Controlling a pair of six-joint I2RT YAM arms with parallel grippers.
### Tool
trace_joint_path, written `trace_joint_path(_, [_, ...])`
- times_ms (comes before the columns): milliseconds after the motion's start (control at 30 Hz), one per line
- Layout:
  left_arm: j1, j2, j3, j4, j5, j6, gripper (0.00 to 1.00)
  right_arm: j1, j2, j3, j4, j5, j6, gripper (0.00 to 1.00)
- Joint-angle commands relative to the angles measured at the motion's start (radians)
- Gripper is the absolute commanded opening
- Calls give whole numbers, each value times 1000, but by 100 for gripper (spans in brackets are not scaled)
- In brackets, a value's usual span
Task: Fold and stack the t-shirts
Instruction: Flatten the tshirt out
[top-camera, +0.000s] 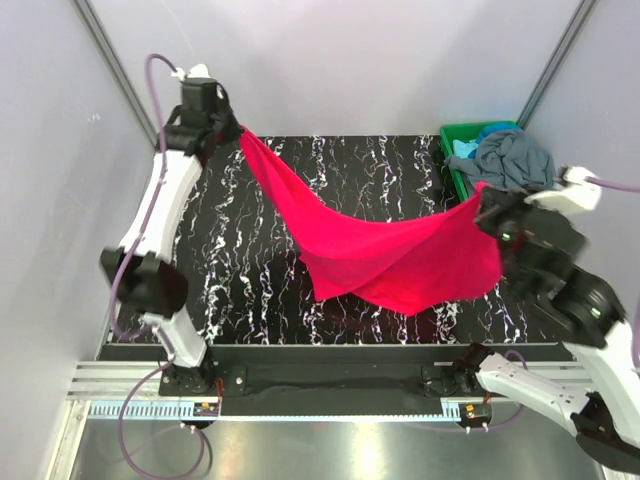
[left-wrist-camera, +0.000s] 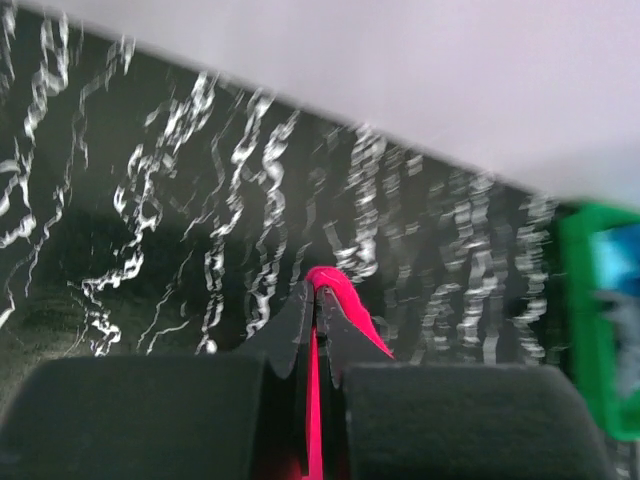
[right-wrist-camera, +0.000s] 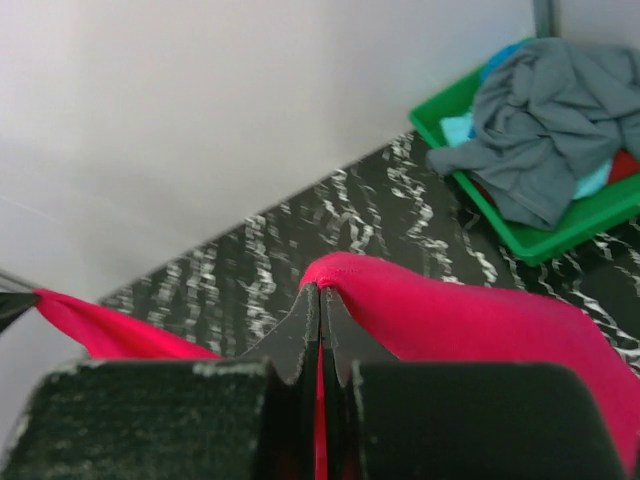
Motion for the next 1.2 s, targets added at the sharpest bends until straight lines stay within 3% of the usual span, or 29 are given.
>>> trace_joint_path(0, [31, 85, 122, -53, -12, 25, 0, -1, 51, -32, 62, 102, -60, 0])
trace_joint_path(167, [73, 367, 310, -41, 88, 52, 0, -1, 89, -102, 108, 87, -68, 0])
trace_joint_path(333, [76, 610, 474, -18, 284, 55, 1, -1, 154, -213, 111, 3, 12, 0])
trace_joint_path(367, [77, 636, 508, -20, 302, 57, 21, -1, 152, -222, 113, -12, 31, 0])
trace_joint_path(433, [81, 617, 484, -35, 271, 58, 48, -2, 158, -239, 114, -54, 78, 0])
trace_joint_path(500, [71, 472, 339, -32, 185, 52, 62, -2, 171, -241, 113, -92, 100, 0])
trace_joint_path(567, [24, 353, 219, -40, 105, 72, 63, -1, 186, -245, 113, -115, 115, 0])
trace_joint_path(633, [-30, 163, -15, -38, 4, 65, 59, -1, 185, -254, 113, -138, 132, 0])
trace_joint_path(700, [-122, 52, -186, -40, -24, 8, 49, -1, 177, -259, 114, -154, 149, 0])
trace_joint_path(733, [-151, -33, -334, -34, -24, -29, 48, -1, 171, -262, 114, -157, 152, 0])
trace_joint_path(833, [-321, -158, -575, 3, -44, -139, 47, -1, 158, -265, 114, -186, 152, 0])
trace_joint_path(1033, [-514, -174, -697, 5, -150, -282, 44, -2, 132, -274, 116, -212, 144, 0])
trace_joint_path(1167, [-533, -80, -713, 43, -144, -371, 38, -1, 117, -290, 120, -210, 143, 0])
